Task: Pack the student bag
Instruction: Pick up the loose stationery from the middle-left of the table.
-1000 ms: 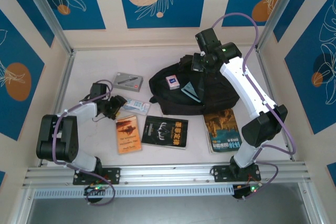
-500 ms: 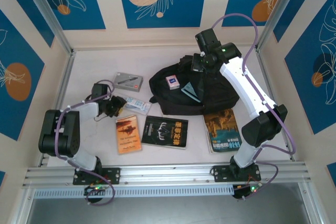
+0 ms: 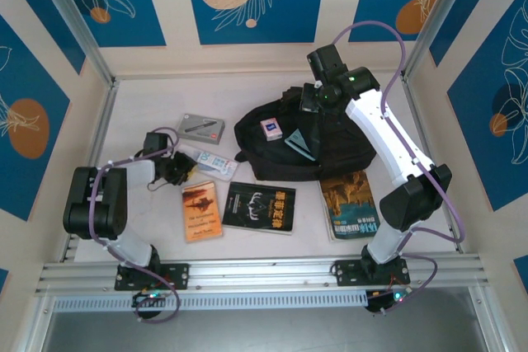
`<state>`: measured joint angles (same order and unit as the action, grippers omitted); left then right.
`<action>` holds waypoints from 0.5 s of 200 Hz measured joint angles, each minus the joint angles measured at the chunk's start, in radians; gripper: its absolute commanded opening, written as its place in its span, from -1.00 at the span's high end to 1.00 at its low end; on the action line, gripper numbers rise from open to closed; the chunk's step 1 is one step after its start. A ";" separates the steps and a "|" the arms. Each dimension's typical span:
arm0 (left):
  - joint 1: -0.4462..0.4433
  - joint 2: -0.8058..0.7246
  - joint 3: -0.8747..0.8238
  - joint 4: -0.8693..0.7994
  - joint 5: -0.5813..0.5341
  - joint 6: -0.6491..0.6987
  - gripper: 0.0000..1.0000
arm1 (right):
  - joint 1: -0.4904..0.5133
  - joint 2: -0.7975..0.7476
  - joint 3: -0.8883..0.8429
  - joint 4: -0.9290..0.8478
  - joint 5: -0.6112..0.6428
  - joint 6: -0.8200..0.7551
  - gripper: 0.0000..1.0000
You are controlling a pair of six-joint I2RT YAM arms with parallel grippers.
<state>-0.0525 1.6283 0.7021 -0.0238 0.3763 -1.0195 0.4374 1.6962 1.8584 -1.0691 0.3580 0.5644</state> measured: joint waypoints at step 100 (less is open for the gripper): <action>0.000 -0.027 0.062 -0.026 -0.011 0.024 1.00 | 0.000 0.000 0.000 -0.001 0.000 -0.026 1.00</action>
<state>-0.0528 1.6016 0.7643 -0.0498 0.3656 -0.9955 0.4374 1.6962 1.8584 -1.0698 0.3584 0.5381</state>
